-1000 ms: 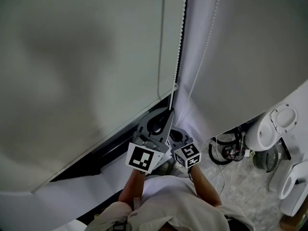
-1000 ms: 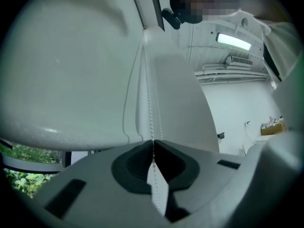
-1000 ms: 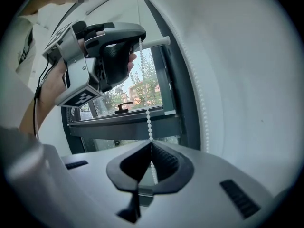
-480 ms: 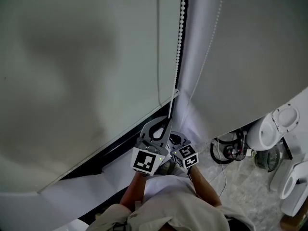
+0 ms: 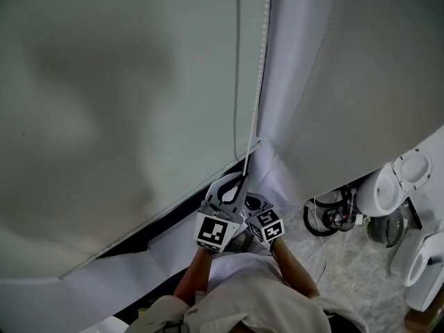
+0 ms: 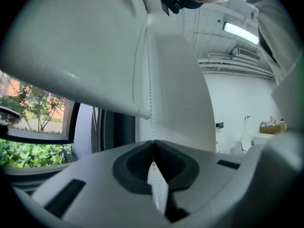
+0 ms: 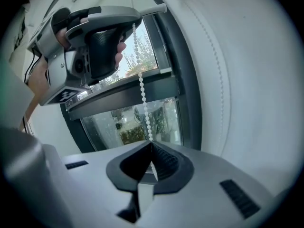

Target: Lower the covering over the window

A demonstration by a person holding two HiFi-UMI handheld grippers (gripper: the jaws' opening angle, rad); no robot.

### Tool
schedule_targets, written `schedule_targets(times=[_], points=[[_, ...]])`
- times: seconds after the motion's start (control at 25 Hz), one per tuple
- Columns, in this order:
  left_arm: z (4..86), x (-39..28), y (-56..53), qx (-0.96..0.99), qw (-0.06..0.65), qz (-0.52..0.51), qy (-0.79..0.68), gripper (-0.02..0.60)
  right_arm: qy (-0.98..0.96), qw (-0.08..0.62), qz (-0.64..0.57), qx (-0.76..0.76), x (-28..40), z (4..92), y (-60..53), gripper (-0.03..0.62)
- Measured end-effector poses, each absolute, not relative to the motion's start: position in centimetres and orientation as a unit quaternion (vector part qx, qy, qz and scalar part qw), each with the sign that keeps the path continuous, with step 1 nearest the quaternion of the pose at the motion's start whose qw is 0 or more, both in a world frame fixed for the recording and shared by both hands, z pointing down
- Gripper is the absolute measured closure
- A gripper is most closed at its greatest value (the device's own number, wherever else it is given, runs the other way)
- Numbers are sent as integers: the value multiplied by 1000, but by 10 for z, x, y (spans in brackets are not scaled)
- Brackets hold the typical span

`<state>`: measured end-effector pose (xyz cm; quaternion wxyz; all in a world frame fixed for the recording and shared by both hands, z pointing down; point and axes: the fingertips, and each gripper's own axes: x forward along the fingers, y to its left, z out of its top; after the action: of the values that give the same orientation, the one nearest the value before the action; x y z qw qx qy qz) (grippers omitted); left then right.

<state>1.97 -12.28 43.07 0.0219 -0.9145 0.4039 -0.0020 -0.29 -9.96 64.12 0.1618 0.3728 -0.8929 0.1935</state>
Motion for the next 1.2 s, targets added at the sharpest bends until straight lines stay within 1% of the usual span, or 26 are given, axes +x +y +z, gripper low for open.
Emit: schedule_targets(times=[0.44, 1.2], points=[[472, 16, -116, -914, -9, -34, 405, 566, -882, 194, 233, 362, -5, 678, -84, 597], [552, 17, -116, -908, -33, -102, 406, 568, -857, 273, 278, 338, 2, 756, -59, 595]])
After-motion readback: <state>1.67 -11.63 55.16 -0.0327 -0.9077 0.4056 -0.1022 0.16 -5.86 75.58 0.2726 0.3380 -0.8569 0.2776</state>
